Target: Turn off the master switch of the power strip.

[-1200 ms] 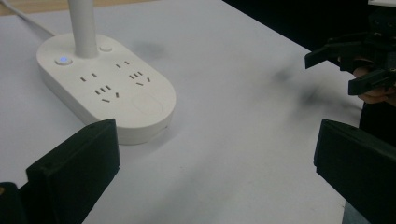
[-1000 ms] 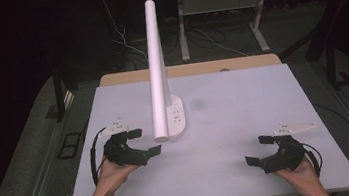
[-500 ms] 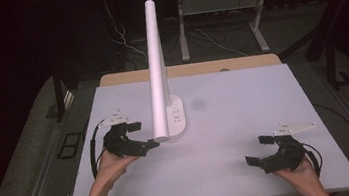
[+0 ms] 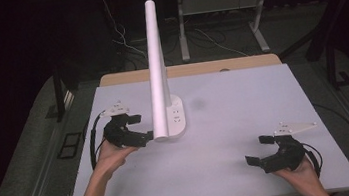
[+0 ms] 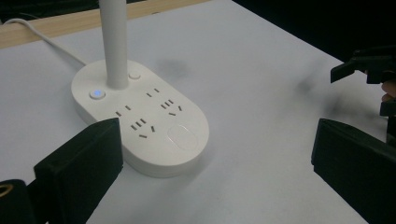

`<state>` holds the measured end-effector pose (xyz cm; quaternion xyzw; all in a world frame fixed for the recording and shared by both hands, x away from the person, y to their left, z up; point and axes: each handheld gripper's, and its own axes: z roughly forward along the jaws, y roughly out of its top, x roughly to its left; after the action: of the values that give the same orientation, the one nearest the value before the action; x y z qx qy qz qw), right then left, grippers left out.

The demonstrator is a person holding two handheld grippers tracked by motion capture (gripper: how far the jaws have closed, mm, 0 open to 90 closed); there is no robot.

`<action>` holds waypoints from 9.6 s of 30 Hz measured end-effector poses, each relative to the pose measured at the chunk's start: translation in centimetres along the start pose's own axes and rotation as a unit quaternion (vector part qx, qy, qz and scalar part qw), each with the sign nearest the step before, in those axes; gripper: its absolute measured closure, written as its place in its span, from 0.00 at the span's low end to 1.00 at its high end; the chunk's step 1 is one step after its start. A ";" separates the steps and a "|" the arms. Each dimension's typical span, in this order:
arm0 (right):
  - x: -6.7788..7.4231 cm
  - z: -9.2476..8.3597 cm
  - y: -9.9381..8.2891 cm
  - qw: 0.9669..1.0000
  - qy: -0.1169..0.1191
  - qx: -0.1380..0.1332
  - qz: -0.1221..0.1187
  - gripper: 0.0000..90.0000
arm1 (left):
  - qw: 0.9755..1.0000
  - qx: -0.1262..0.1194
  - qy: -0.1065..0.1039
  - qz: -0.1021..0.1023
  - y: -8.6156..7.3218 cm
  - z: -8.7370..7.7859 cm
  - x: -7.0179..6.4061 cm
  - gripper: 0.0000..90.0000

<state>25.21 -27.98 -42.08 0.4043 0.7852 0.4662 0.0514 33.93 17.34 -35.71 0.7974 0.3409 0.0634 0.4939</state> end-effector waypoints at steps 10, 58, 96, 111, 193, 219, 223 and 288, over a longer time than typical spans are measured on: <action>0.1 -0.1 0.0 1.000 -0.002 -0.002 -0.002 0.00 | 1.000 0.005 0.006 0.000 1.0 0.6 1.4 0.01; -0.1 -0.2 -0.1 1.000 -0.001 -0.004 0.000 0.00 | 0.999 0.021 0.042 -0.028 4.7 4.2 7.9 0.08; 0.0 0.0 -0.2 1.000 0.001 0.007 -0.005 0.00 | 0.997 0.015 0.022 -0.074 3.4 7.9 10.3 0.45; 0.1 0.1 -0.2 1.000 0.001 0.011 -0.006 0.00 | 0.995 0.006 0.021 -0.096 2.8 8.6 10.3 0.83; 0.4 0.7 -0.2 1.000 0.008 0.024 -0.011 0.00 | 0.985 0.024 0.062 -0.161 0.5 12.1 10.2 1.00; 0.1 0.6 -0.2 1.000 0.007 0.022 -0.009 0.00 | 0.990 0.002 0.103 -0.100 1.8 8.7 9.2 1.00; 0.1 0.6 -0.2 1.000 0.007 0.022 -0.010 0.00 | 0.991 -0.002 0.101 -0.091 2.1 7.7 9.2 1.00; 0.2 0.3 0.0 1.000 0.005 0.007 -0.010 0.00 | 0.997 -0.056 0.019 -0.048 -7.5 -2.9 -1.5 0.00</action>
<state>25.18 -27.66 -42.22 0.3949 0.7926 0.4619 0.0491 27.94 20.66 -40.16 0.7499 0.3835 0.0738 0.5340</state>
